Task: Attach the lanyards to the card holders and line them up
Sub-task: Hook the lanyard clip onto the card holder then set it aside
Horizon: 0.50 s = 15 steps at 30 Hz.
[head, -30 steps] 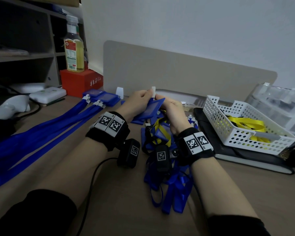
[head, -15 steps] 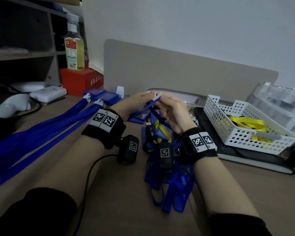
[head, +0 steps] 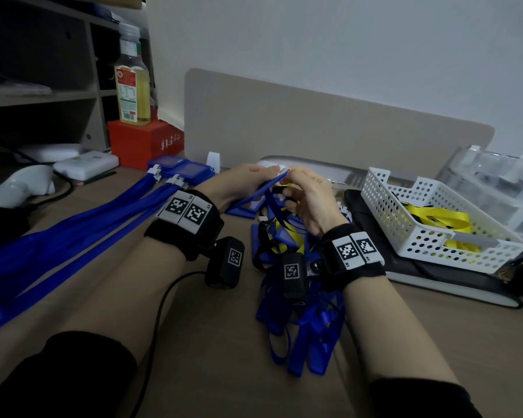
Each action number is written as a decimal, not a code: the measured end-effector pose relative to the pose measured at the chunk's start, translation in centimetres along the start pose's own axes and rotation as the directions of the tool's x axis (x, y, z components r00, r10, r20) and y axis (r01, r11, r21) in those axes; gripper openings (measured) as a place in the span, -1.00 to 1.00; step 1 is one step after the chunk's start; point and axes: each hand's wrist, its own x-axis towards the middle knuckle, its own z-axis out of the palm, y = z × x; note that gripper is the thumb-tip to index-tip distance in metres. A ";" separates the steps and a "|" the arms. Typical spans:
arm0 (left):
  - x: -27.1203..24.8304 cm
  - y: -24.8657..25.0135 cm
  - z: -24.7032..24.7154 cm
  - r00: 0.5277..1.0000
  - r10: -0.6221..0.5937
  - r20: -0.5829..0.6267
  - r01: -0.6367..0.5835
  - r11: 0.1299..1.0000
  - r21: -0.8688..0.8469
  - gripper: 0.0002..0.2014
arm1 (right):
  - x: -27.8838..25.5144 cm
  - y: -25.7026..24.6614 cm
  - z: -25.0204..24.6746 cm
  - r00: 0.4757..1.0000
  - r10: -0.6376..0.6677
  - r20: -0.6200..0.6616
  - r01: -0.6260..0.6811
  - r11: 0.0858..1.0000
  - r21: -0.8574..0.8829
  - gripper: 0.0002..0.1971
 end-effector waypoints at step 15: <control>1.5 -1.5 -1.4 0.944 0.022 -0.329 0.072 0.960 0.270 -0.56 | -0.3 -0.3 0.2 0.982 -0.139 -0.129 0.126 0.986 -0.106 -0.78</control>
